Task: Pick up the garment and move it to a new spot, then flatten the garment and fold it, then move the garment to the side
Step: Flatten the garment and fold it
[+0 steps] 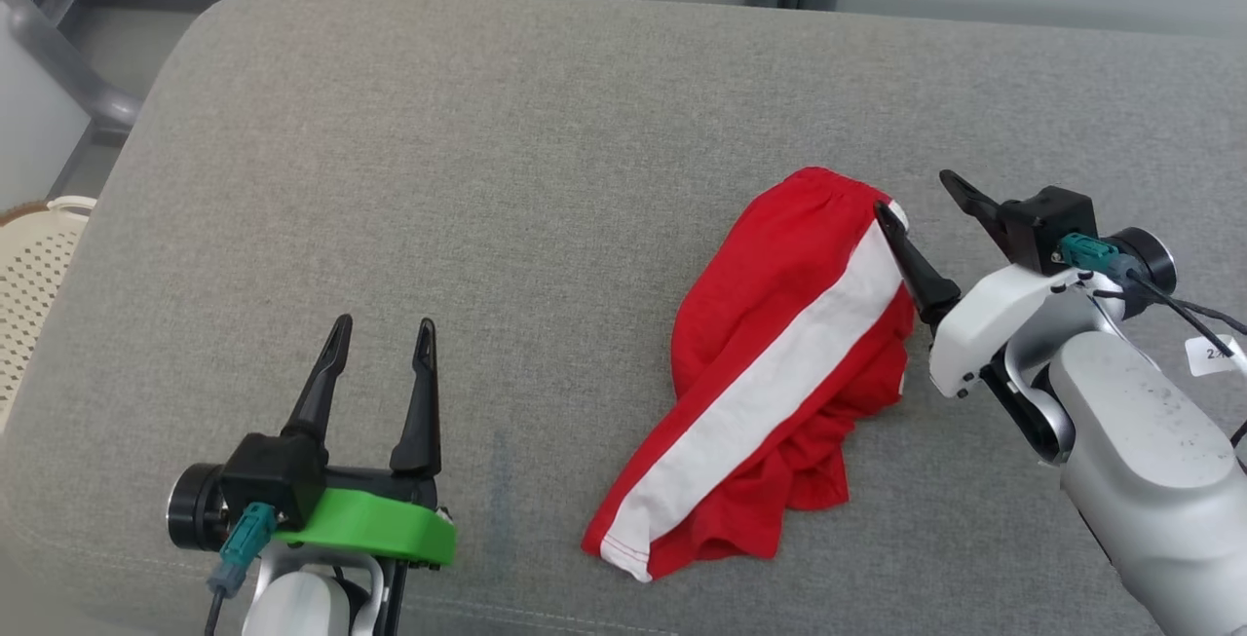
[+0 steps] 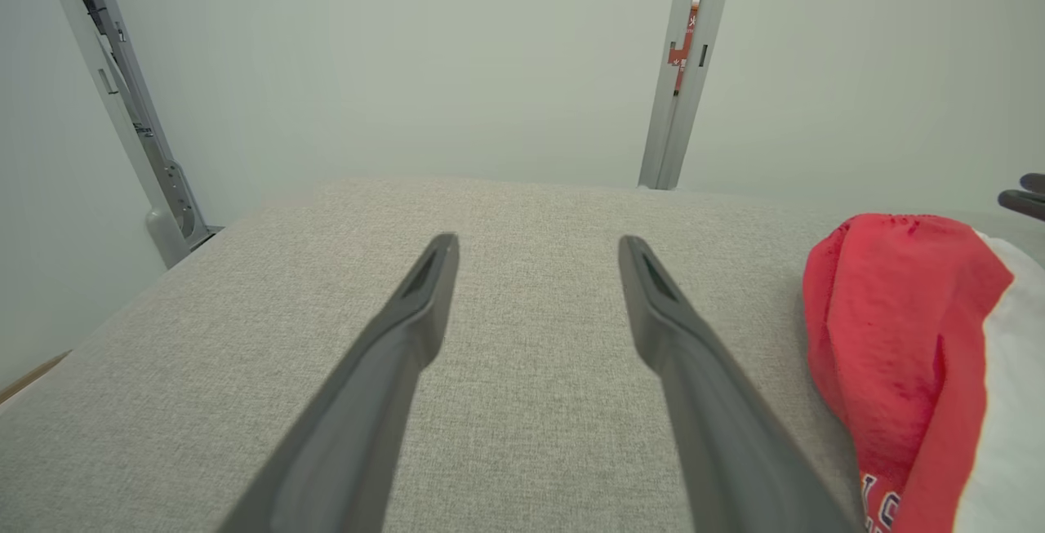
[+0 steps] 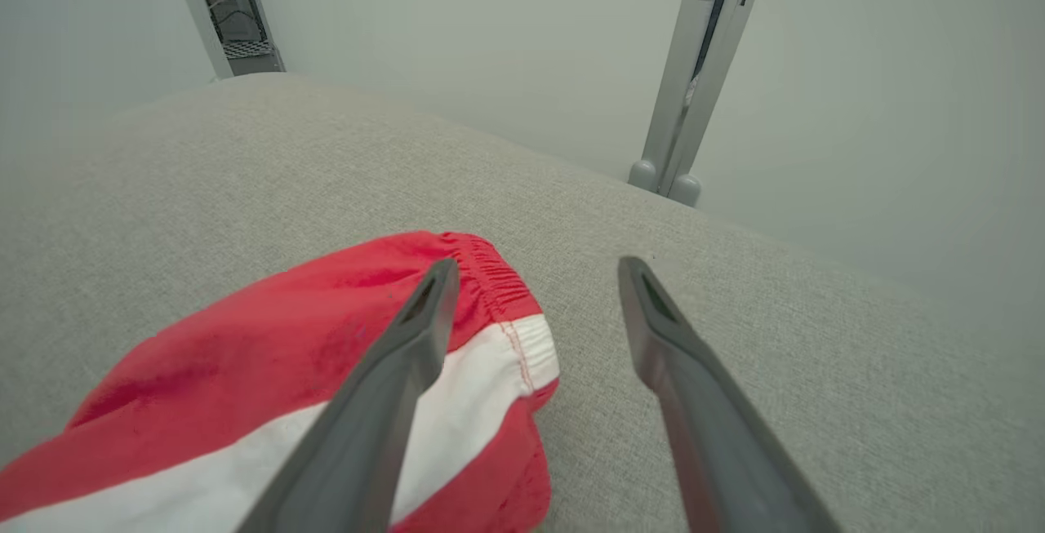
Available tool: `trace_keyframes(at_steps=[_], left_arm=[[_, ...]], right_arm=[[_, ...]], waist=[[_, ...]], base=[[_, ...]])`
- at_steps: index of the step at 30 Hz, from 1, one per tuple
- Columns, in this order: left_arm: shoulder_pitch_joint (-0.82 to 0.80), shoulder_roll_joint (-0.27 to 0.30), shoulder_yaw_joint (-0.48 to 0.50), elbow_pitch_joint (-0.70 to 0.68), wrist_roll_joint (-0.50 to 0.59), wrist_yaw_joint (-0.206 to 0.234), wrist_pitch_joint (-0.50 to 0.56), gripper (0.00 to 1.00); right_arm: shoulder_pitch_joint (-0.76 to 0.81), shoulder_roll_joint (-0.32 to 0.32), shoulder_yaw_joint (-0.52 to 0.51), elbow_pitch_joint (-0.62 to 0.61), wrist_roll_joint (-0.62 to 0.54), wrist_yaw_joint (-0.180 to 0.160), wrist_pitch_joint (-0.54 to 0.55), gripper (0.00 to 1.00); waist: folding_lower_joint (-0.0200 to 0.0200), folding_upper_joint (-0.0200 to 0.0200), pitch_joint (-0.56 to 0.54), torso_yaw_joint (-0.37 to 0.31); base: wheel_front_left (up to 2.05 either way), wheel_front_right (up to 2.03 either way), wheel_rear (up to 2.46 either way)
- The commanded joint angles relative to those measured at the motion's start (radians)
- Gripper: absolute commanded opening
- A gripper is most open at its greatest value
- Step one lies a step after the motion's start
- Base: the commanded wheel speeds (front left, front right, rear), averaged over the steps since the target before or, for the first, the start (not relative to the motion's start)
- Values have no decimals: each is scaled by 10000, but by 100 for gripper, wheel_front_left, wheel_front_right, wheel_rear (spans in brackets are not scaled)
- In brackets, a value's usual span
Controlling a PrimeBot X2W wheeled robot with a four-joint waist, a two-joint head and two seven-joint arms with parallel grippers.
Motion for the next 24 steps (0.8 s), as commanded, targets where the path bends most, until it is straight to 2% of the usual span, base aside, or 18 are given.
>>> trace_keyframes(at_steps=[1,9,11,12,19,24], left_arm=[[-221,6,-70,-41,-85,68,-30,100],[-515,7,-409,-41,-286,251,-30,100],[-575,7,-455,-9,-300,302,-30,100],[-585,7,-467,-1,-291,312,-30,100],[-273,7,-298,84,-232,374,-30,100],[-91,8,-170,71,-235,363,-30,100]], right_arm=[[-198,-17,48,303,174,-14,3,100],[-657,182,935,1757,2042,-14,572,100],[-793,167,1071,1909,2500,-14,493,12],[-842,122,1156,1953,2618,-14,402,0],[-1049,-149,1495,2155,2828,-14,-803,0],[-497,-395,1109,1722,2833,-14,-1048,0]], waist=[[-1,0,284,248],[-1,0,641,560],[-1,0,658,607],[-1,0,655,619],[-1,0,350,375],[-1,0,140,-102]], base=[[0,0,0],[0,0,0],[0,0,0],[0,0,0],[0,0,0],[0,0,0]])
